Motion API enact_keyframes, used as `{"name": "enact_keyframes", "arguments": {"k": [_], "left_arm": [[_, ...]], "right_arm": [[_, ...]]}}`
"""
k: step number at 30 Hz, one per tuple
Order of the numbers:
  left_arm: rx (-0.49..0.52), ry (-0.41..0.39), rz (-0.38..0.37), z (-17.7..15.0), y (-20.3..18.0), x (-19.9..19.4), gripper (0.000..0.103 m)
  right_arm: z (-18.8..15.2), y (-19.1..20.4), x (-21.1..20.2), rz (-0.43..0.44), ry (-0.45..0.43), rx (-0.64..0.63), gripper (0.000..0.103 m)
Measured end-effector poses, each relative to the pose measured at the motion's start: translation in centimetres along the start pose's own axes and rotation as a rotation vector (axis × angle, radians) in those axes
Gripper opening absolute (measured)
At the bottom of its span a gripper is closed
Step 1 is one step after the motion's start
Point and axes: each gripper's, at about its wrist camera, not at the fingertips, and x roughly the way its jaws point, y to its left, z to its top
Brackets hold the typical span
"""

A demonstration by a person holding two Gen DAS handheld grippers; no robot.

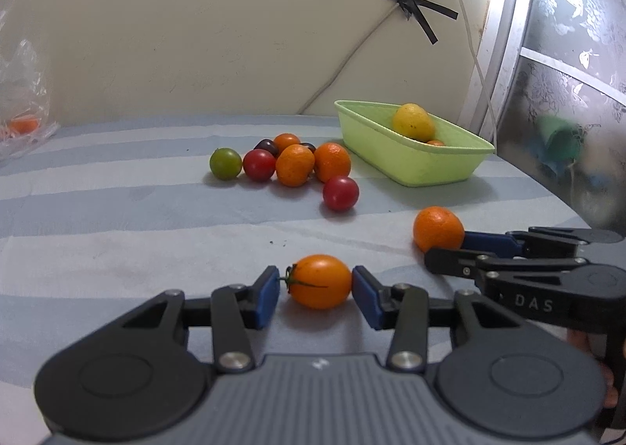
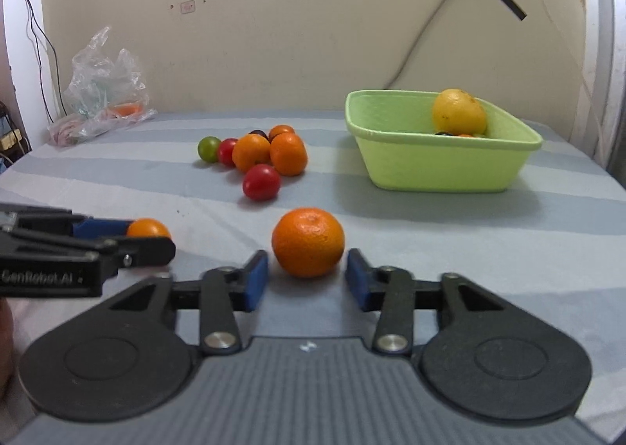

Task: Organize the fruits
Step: 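Grasp an orange stemmed tomato with the left tool while the right grasps a mandarin, then release the orange tomato into the basket with the left tool while the right releases the mandarin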

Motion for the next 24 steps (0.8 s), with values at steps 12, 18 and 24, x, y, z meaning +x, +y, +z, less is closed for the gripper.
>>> {"name": "enact_keyframes", "arguments": {"k": [12,18,24], "left_arm": [[-0.028,0.005,-0.015,0.3,0.0,-0.3,0.041],[-0.028,-0.028,-0.106,2.8,-1.4,-0.1,0.041],[0.003,-0.061,-0.203,8.3,-3.8,2.8,0.041]], "right_arm": [[0.8,0.7,0.9,-0.015,-0.013,-0.06,0.043],[0.1,0.2,-0.8,-0.013,-0.071,-0.052,0.043],[1.5,-2.8,-1.0,0.006,-0.086,0.055,0.043]]}}
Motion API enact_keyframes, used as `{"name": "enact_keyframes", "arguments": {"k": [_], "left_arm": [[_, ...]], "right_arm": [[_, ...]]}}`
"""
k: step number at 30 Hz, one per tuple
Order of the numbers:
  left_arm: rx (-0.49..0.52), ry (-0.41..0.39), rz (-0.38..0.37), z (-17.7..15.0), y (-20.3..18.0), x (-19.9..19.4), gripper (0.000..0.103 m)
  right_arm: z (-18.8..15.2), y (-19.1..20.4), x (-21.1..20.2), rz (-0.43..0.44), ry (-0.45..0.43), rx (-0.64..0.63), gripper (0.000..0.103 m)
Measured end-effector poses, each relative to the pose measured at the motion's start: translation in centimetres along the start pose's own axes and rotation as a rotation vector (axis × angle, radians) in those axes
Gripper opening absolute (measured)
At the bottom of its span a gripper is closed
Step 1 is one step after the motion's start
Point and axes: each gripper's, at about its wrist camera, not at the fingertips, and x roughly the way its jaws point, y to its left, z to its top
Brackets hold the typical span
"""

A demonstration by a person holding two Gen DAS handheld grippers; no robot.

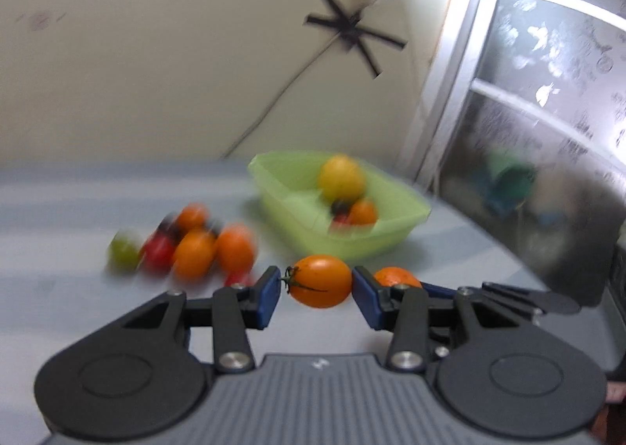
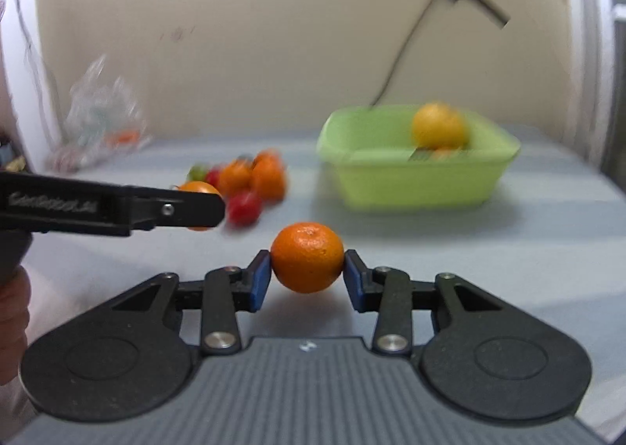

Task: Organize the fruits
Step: 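Release the orange tomato into the basket with the left tool while the right releases the mandarin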

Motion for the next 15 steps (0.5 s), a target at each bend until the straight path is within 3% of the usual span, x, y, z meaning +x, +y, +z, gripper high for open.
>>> {"name": "enact_keyframes", "arguments": {"k": [6,12,15], "left_arm": [[0.04,-0.019,-0.013,5.4,-1.2,6.3,0.041],[0.053,0.057,0.007,6.4,-1.5,12.1,0.041],[0.048,0.084,0.035,6.0,-1.4,13.5,0.046]], "right_arm": [[3.7,-3.4,0.8,-0.101,-0.132,0.004,0.043],[4.7,-5.6,4.5,-0.159,-0.11,-0.008,0.043],[4.3,-5.9,5.7,-0.183,-0.102,-0.022,0.044]]}}
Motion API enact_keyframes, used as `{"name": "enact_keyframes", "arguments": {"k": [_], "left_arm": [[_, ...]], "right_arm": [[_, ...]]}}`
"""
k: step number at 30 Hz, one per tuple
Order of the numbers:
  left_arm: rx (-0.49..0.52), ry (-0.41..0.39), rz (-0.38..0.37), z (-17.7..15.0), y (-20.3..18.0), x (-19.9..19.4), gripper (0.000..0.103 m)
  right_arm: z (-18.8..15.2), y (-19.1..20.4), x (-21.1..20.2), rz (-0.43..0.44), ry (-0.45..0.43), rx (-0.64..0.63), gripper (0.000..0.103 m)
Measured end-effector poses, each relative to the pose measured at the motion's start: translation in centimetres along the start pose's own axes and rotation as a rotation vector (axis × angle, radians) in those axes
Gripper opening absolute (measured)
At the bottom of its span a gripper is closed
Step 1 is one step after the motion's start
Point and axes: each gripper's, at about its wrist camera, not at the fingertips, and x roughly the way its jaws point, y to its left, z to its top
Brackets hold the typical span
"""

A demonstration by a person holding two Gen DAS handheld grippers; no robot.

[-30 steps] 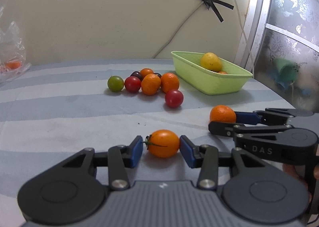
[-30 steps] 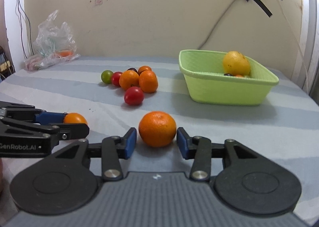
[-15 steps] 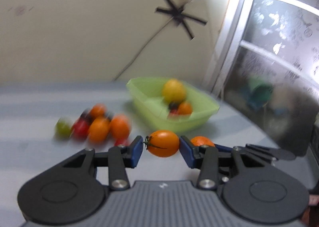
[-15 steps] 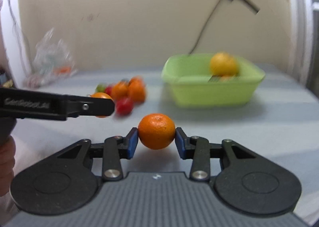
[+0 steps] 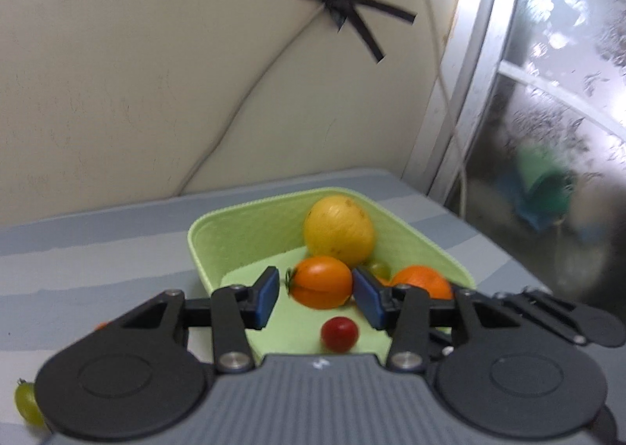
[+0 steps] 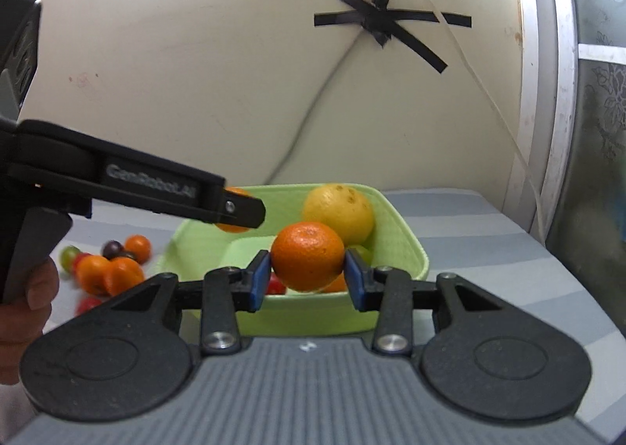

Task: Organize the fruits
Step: 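Release the orange tomato into the basket with the left tool while the right releases the mandarin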

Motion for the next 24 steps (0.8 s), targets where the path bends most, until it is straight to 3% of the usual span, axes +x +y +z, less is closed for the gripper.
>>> {"name": "enact_keyframes", "arguments": {"k": [4,9,12,15,18,20,24], "left_arm": [[-0.032,0.002,-0.005,-0.1,0.3,-0.7,0.051],[-0.105,-0.175,-0.017,-0.9,3.4,-9.1,0.05],[-0.16,-0.24,0.092,-3.1,7.1,-13.9,0.05],[-0.216,-0.214,0.229,-6.1,10.6,-16.5,0.05],[-0.276,-0.152,0.271,-8.6,13.3,-17.2,0.05],[-0.299,-0.125,0.273,-9.3,14.6,-17.0,0.05],[-0.296,-0.107,0.206,-8.6,15.2,-15.8,0.05]], "right_arm": [[-0.1,0.1,-0.4,-0.016,-0.017,-0.01,0.047],[0.7,0.4,-3.4,0.004,-0.095,0.023,0.046],[0.7,1.4,-5.6,0.104,-0.118,0.044,0.046],[-0.4,4.0,-6.3,0.215,-0.065,0.013,0.042],[-1.8,7.3,-5.8,0.27,-0.007,-0.057,0.042],[-2.2,9.1,-5.1,0.287,0.031,-0.089,0.042],[-1.9,11.6,-3.8,0.287,0.063,-0.12,0.042]]}}
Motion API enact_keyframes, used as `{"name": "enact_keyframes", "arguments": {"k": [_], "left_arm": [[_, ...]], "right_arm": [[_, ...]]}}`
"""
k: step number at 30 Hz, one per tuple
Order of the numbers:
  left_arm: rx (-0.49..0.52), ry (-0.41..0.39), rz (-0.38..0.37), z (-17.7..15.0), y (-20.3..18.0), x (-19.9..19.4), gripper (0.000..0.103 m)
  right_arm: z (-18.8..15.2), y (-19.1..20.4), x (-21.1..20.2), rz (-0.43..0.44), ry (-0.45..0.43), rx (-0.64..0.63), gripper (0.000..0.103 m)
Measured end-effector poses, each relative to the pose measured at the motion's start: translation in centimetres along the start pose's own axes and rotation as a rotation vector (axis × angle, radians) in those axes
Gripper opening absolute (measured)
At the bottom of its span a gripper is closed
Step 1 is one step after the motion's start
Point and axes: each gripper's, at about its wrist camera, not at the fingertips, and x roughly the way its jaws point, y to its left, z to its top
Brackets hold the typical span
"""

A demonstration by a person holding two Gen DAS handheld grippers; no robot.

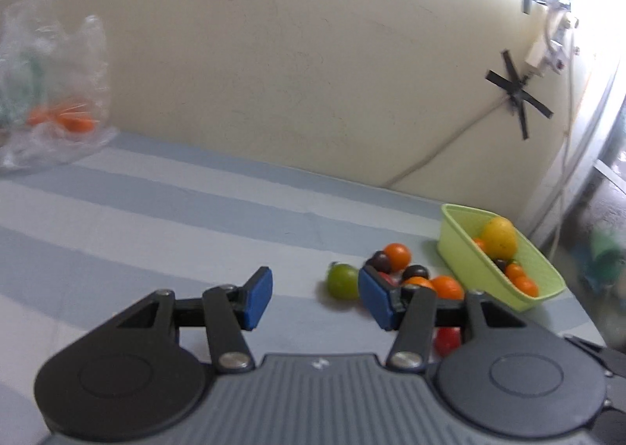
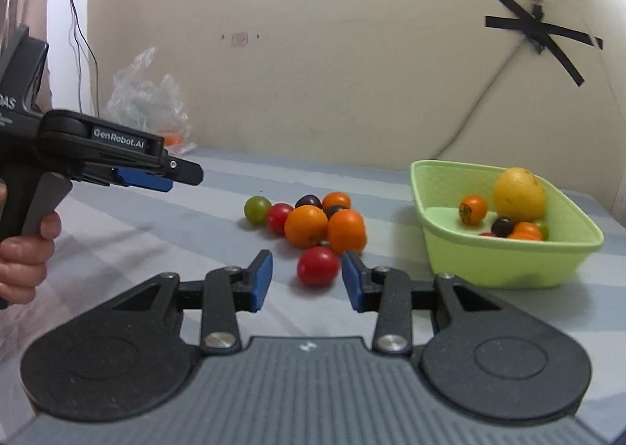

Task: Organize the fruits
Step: 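Release the orange tomato into the basket with the left tool while the right releases the mandarin, then grasp a green tomato with the left tool while the right grasps another mandarin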

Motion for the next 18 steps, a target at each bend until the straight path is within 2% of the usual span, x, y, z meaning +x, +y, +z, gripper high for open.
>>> {"name": "enact_keyframes", "arguments": {"k": [5,7,9,11,13,16,18], "left_arm": [[0.194,0.01,-0.038,0.2,-3.0,2.5,0.05],[0.246,0.026,-0.034,0.4,-3.0,3.9,0.05],[0.259,0.051,-0.031,0.7,-2.7,4.8,0.05],[0.225,0.07,-0.049,1.3,-2.3,5.3,0.05],[0.224,0.05,-0.079,1.4,-2.7,4.7,0.05],[0.29,0.016,-0.13,1.1,-4.4,3.7,0.05],[0.345,-0.001,-0.121,0.7,-5.5,3.3,0.05]], "right_arm": [[0.1,-0.1,2.0,-0.035,0.068,0.008,0.042],[0.1,-0.3,2.7,-0.033,0.096,0.016,0.042],[-0.1,-0.2,2.9,-0.038,0.109,0.02,0.042],[-0.1,-0.1,3.0,-0.04,0.109,0.02,0.042],[-0.2,0.0,3.1,-0.041,0.109,0.017,0.042],[0.0,0.2,3.3,-0.042,0.101,0.01,0.042],[0.2,0.3,3.5,-0.056,0.093,0.002,0.042]]}}
